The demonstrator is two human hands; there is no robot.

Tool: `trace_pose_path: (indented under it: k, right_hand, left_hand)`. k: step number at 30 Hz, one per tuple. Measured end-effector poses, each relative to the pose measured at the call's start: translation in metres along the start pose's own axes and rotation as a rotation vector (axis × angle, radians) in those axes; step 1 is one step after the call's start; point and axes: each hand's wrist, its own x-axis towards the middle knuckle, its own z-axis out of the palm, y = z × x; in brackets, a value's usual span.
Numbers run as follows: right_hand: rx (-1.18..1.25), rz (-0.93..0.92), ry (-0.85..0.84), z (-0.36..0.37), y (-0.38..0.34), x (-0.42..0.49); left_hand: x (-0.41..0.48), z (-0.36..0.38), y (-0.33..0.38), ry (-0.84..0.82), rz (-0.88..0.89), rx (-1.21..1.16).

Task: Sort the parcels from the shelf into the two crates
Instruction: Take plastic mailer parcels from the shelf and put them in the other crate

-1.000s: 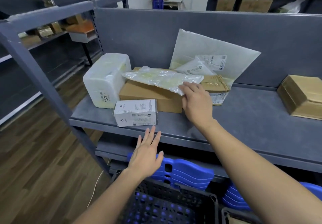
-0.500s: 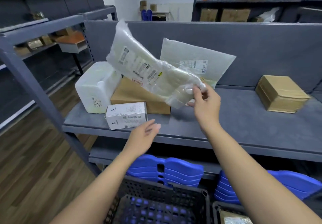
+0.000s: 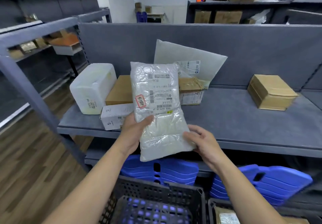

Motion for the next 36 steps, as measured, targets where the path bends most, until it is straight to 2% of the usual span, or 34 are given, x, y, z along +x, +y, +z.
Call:
trace_pose_path:
  k: [7,9,11,14,16,19,21,24,27,29,30,31,32,33,34,35,36]
  right_hand:
    - [-0.059,-0.076,-0.04,0.019,-0.028,-0.009]
    - [-0.102,-0.078,-0.088,0.02,-0.029,-0.016]
    - [-0.246,-0.075,-0.164,0.017,-0.03,-0.023]
    - [-0.658,-0.1,-0.281,0.012,-0.035,-0.025]
    - [-0.968,-0.157,-0.311,0.016,-0.037,-0.02]
    - [-1.344,-0.235,-0.338,0.034,-0.039,-0.012]
    - [-1.506,-0.263,-0.353,0.05,-0.041,-0.007]
    - [-1.664,-0.273,-0.359,0.068,-0.041,-0.001]
    - [-1.805,-0.336,-0.359,0.087,-0.041,-0.002]
    - [-1.87,-0.476,-0.283,0.094,-0.034,-0.001]
    - [-1.849,-0.643,-0.145,0.092,-0.026,0.001]
    - [-1.729,-0.827,0.051,0.089,-0.019,0.001]
    - [-1.513,-0.993,0.251,0.084,-0.012,0.0]
    - [-1.272,-1.06,0.431,0.079,-0.008,-0.002]
    - [-1.049,-0.997,0.571,0.073,-0.002,-0.004]
    - [-0.835,-0.794,0.6,0.068,0.001,-0.008]
    - [-0.592,-0.515,0.511,0.067,0.003,-0.011]
  left_hand:
    - [-0.038,0.002,-0.005,-0.131,-0.109,0.08]
    - [-0.053,0.0,-0.007,-0.167,-0.084,0.11]
    - [-0.062,-0.007,0.0,-0.094,-0.008,0.053]
    - [-0.056,-0.032,0.024,0.133,0.107,-0.014]
    - [-0.049,-0.052,0.042,0.162,0.174,0.257]
    - [-0.043,-0.061,0.057,-0.107,0.216,0.941]
    - [-0.041,-0.052,0.057,-0.25,0.214,1.308]
    - [-0.035,-0.04,0.051,-0.267,0.197,1.658]
    - [-0.032,-0.033,0.045,-0.357,0.199,1.926]
    - [-0.032,-0.032,0.038,-0.354,0.132,1.808]
    - [-0.031,-0.035,0.033,-0.327,0.118,1.687]
    - [-0.028,-0.04,0.029,-0.298,0.109,1.529]
    - [-0.025,-0.047,0.023,-0.257,0.088,1.321]
    - [-0.025,-0.053,0.017,-0.212,0.05,1.059]
    - [-0.027,-0.056,0.01,-0.168,-0.005,0.781]
    - [-0.032,-0.057,0.002,-0.133,-0.062,0.528]
    - [-0.037,-0.056,-0.007,-0.11,-0.094,0.341]
